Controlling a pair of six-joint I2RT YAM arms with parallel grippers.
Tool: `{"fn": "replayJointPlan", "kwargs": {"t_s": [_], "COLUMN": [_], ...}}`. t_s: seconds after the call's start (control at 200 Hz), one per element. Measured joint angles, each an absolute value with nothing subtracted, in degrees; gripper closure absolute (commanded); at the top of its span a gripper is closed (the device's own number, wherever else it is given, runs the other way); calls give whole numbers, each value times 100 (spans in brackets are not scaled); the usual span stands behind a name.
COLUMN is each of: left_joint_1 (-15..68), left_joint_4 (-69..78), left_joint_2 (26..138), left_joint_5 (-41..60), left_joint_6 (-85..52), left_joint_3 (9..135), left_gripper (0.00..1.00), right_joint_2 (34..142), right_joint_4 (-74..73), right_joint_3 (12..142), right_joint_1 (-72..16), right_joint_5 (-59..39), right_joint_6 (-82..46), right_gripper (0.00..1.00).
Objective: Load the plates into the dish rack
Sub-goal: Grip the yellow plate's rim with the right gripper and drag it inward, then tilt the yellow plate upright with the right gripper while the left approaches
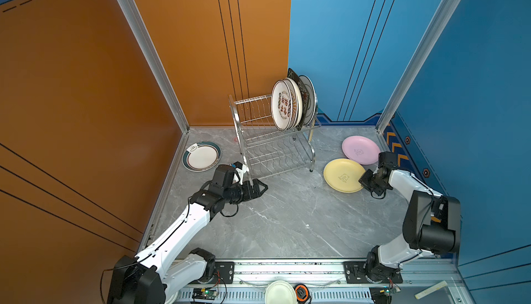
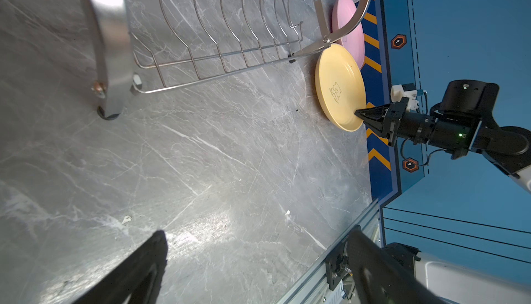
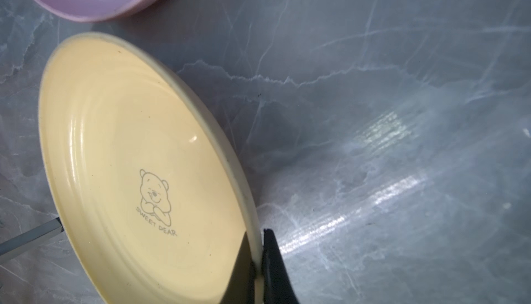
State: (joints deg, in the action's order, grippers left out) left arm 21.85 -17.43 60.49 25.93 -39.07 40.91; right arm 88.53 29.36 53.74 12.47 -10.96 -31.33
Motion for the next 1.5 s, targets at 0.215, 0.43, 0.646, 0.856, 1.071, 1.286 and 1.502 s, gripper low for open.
{"fn": "replayJointPlan", "kwargs": {"t_s": [0.215,0.43,0.646,0.856,1.071,1.286,1.502], "left_joint_1": [2239,2263,2296,2296,2364,2598,2803], "left_joint_4": [-1680,-1564,-1334,-867,-399,-200,-47], "left_joint_2": [6088,6213,6300,6388,6580,6700,6720], "left_joint_5": [2646,2867,3175,3483,3868,4145,4230], "left_joint_6": [-3907,-3907,-3953,-4152,-4383,-4449,-4543], "left_joint_3": [4091,4091,4095,4095,4169,4348,4364], "left_gripper": [2,2,2,2,2,4,25], "right_joint_2": [7822,6831,5854,5231,5144,5649,6145], "right_joint_4": [3382,3903,4427,4755,4779,4683,4333], "right_joint_3": [5092,5000,4993,4998,5190,5800,5996], "right_joint_1": [1028,722,1,-1142,-2331,-3441,-3927], "right_joint_5": [-1092,-1076,-1004,-832,-561,-215,-158], "right_joint_6": [-3142,-3203,-3378,-3660,-3889,-3903,-3894], "right_gripper": [100,100,100,100,100,100,100]}}
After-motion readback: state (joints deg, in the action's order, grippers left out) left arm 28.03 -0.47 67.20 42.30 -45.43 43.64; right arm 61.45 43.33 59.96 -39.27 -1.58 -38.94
